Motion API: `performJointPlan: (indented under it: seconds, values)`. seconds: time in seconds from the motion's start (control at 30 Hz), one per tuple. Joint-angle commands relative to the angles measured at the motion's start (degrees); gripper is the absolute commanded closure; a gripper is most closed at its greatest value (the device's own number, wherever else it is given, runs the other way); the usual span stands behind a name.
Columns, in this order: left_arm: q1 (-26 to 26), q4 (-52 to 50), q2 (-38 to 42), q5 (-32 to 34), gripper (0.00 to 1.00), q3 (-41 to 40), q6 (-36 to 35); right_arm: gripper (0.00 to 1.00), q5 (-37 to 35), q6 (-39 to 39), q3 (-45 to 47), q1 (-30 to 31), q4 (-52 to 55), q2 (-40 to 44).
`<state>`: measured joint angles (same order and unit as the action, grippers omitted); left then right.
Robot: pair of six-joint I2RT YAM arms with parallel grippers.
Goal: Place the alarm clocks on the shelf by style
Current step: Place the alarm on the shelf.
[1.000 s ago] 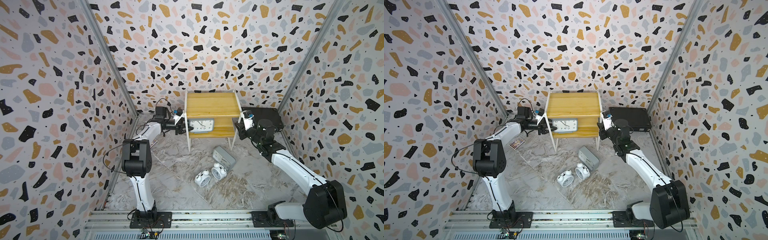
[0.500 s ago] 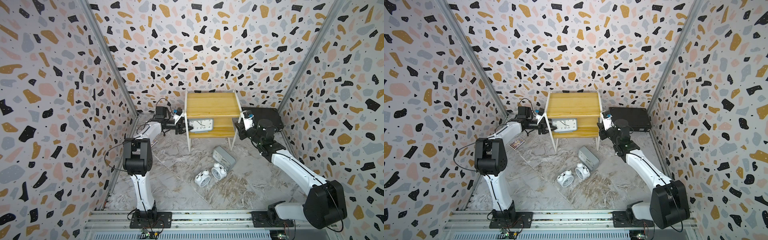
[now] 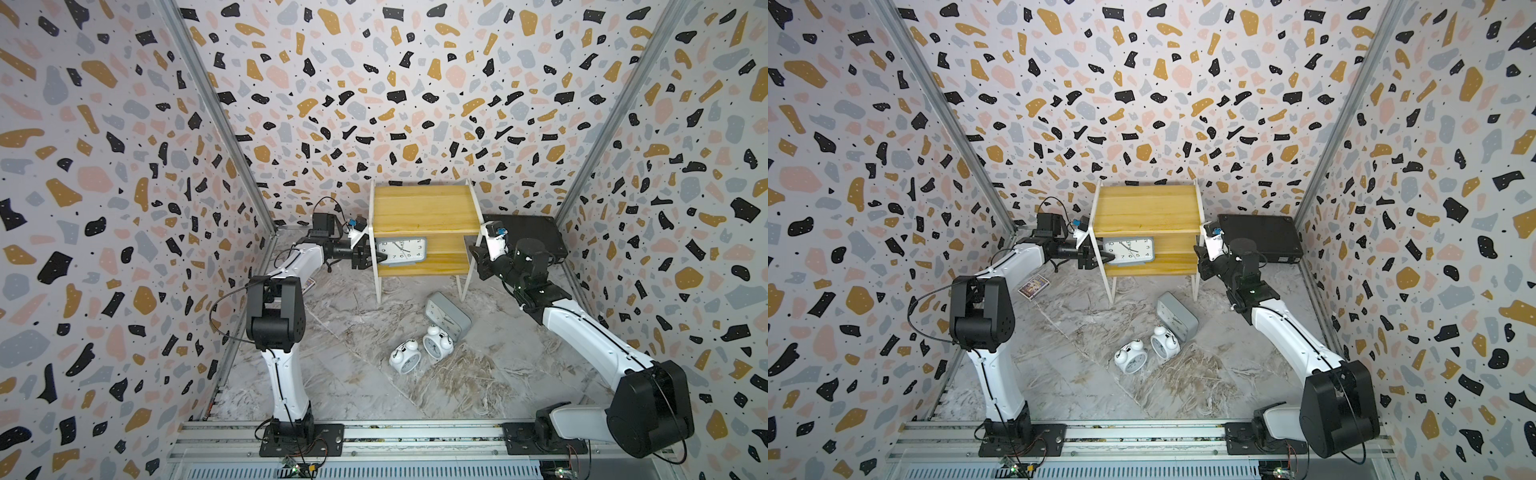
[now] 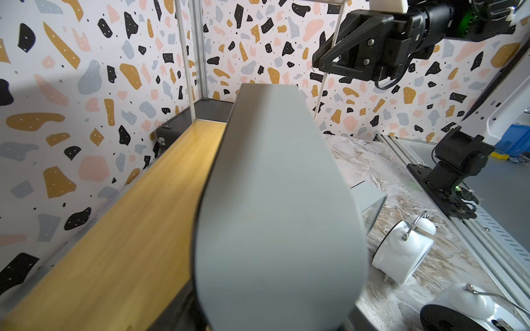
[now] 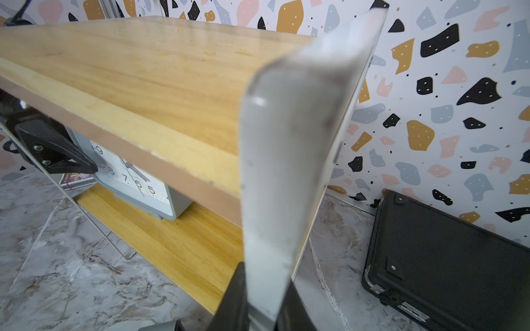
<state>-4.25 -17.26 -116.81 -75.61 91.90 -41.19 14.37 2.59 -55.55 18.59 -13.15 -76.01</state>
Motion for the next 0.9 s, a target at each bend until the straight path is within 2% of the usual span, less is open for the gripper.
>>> performJointPlan:
  seconds: [0.0, 0.2, 0.47, 0.63, 0.87]
  values:
    - [-0.1, 3.5, 1.4, 1.6, 0.41, 1.2, 1.6, 0.81, 0.4, 0.9, -1.9, 0.0, 0.2, 2.0]
    - [-0.1, 9.4, 2.6, 3.1, 0.41, -0.8, 5.2, 0.81, 0.5, 1.1, -2.0, 0.0, 0.4, 2.2]
    - [0.0, 9.2, 3.9, 1.1, 0.4, -1.8, 4.7, 0.81, 0.4, 1.2, -2.0, 0.0, 0.6, 2.6]
    - [0.0, 5.0, 3.9, -1.8, 0.42, -1.1, 2.3, 0.8, 0.1, 1.3, -1.9, -0.1, 0.6, 2.6]
    - [0.0, -0.6, 4.0, -1.8, 0.44, -0.1, -1.7, 0.8, -0.1, 1.2, -1.8, 0.0, 0.9, 2.5]
